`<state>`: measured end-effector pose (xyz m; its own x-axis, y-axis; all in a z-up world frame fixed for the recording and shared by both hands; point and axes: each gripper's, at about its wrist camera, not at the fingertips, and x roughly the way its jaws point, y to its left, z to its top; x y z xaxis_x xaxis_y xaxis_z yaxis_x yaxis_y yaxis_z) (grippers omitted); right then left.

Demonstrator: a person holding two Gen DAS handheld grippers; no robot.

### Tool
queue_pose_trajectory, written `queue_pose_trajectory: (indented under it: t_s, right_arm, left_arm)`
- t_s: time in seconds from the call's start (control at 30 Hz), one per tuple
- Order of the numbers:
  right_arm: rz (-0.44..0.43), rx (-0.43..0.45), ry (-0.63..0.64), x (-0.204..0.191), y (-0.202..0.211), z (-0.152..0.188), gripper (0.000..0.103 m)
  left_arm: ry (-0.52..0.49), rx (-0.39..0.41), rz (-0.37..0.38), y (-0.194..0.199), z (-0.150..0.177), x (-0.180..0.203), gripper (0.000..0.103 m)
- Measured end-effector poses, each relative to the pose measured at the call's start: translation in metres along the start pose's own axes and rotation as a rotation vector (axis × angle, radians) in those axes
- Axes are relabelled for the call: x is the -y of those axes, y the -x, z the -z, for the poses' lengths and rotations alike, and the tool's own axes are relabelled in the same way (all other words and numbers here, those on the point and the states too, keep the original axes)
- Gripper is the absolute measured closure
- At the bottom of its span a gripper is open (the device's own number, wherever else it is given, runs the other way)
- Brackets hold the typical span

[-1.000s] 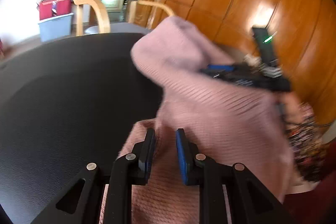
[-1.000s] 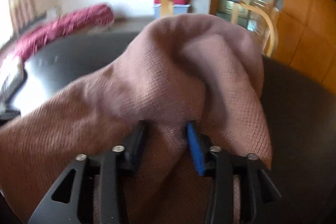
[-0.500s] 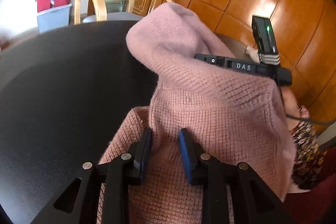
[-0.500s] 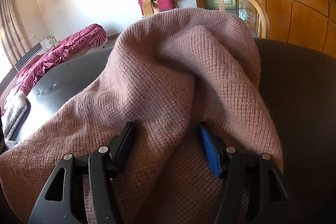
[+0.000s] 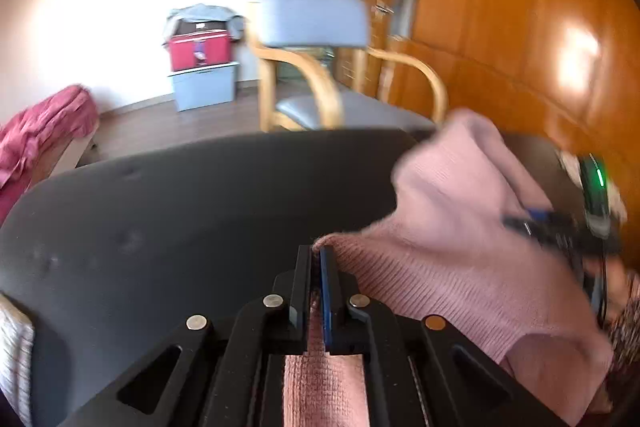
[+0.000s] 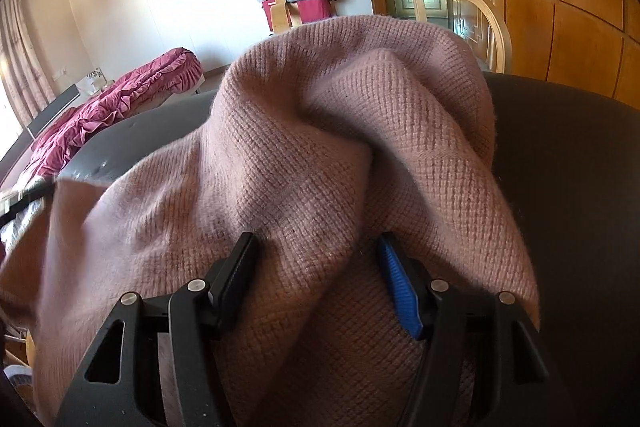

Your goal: Fold clothes

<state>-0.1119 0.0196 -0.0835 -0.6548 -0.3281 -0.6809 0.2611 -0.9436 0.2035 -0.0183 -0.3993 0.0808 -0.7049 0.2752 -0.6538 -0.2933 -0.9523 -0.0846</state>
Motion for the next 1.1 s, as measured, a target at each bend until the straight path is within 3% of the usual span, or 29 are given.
queue_pose_trajectory:
  t_s: [0.13,0.17,0.37,0.43,0.5,0.73,0.83,0.9,1.1]
  right_arm:
    - [0.018,-0.006,0.020,-0.005,-0.003,-0.001,0.036]
    - [0.022,-0.008,0.025,-0.006,-0.003,-0.001,0.036]
    - [0.047,-0.017,0.053,-0.014,-0.007,-0.003,0.035]
    - [0.037,-0.018,0.045,-0.012,-0.008,-0.003,0.034]
    - [0.029,-0.018,0.038,-0.010,-0.008,-0.003,0.034]
    - [0.028,-0.017,0.036,-0.011,-0.008,-0.001,0.034]
    - [0.026,-0.018,0.036,-0.008,-0.008,-0.003,0.034]
    - [0.026,-0.018,0.037,-0.007,-0.008,-0.003,0.034]
    - [0.027,-0.017,0.040,-0.001,-0.007,-0.003,0.034]
  left_arm:
    - [0.087,0.041,-0.113,0.001,-0.028,-0.052,0.103]
    - [0.107,0.030,-0.101,-0.003,-0.028,-0.060,0.103]
    - [0.182,-0.125,0.124,-0.041,-0.002,-0.069,0.101]
    - [0.173,-0.165,0.208,-0.049,0.012,-0.058,0.091]
    - [0.180,-0.190,0.273,-0.052,0.021,-0.052,0.087]
    - [0.289,-0.183,0.375,-0.028,0.042,-0.073,0.084]
    - [0.293,-0.191,0.328,-0.017,0.053,-0.078,0.084]
    - [0.307,-0.202,0.337,-0.013,0.065,-0.079,0.084]
    - [0.409,-0.215,0.507,-0.024,0.082,-0.054,0.079]
